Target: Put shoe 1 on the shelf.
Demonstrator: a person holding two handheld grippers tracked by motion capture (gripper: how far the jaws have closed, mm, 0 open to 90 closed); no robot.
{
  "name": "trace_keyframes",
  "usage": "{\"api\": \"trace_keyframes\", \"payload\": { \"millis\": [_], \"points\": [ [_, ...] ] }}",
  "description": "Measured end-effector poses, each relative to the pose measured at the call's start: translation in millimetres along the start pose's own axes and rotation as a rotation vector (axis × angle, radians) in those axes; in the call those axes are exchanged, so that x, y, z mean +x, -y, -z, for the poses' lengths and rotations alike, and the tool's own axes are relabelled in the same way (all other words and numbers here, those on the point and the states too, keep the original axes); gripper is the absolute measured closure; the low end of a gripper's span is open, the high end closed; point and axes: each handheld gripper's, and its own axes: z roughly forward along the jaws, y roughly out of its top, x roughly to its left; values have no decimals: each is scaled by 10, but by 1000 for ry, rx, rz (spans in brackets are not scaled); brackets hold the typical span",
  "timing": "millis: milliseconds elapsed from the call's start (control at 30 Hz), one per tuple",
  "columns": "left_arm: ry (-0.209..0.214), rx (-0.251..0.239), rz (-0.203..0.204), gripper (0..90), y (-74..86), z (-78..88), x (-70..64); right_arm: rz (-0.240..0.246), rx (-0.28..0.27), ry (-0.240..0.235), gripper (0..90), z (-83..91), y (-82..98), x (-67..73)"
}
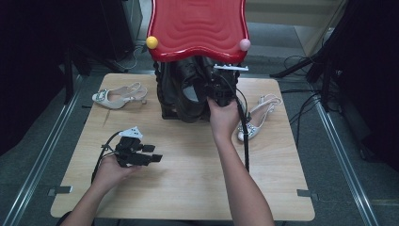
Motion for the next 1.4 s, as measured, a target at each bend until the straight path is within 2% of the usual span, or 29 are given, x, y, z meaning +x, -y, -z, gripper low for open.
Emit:
{"api": "trace_keyframes", "payload": {
  "millis": [100,267,400,633,733,800,867,933,967,1100,1200,1400],
  "points": [
    [2,1,0,405,-1,-5,-3,7,-3,29,827,-84,-4,4],
    [5,4,-1,405,-7,-18,-11,14,5,51,819,-178,32,56],
    [4,6,-6,405,-8,-21,-18,-18,-4,35,819,-183,10,45],
    [1,6,-2,405,-8,-23,-12,-22,-10,50,813,-230,-43,96],
    [4,5,-6,405,-7,-17,-16,24,-4,53,777,-278,-22,117],
    [3,6,-3,405,-7,-23,-11,56,19,63,758,-310,3,156],
    [5,8,-6,405,-7,-23,-14,70,15,78,758,-316,17,181],
    [5,7,-9,405,-7,-20,-20,62,18,64,723,-315,16,165],
    [5,7,-9,405,-7,-21,-21,52,24,41,691,-319,6,149],
    [6,13,-7,405,-10,-31,-19,14,28,-20,674,-292,-13,66],
    [2,13,-11,405,-9,-35,-24,29,28,-14,665,-273,-3,80],
    [2,11,-4,405,-10,-29,-20,30,27,-51,619,-181,-19,47]
  ]
}}
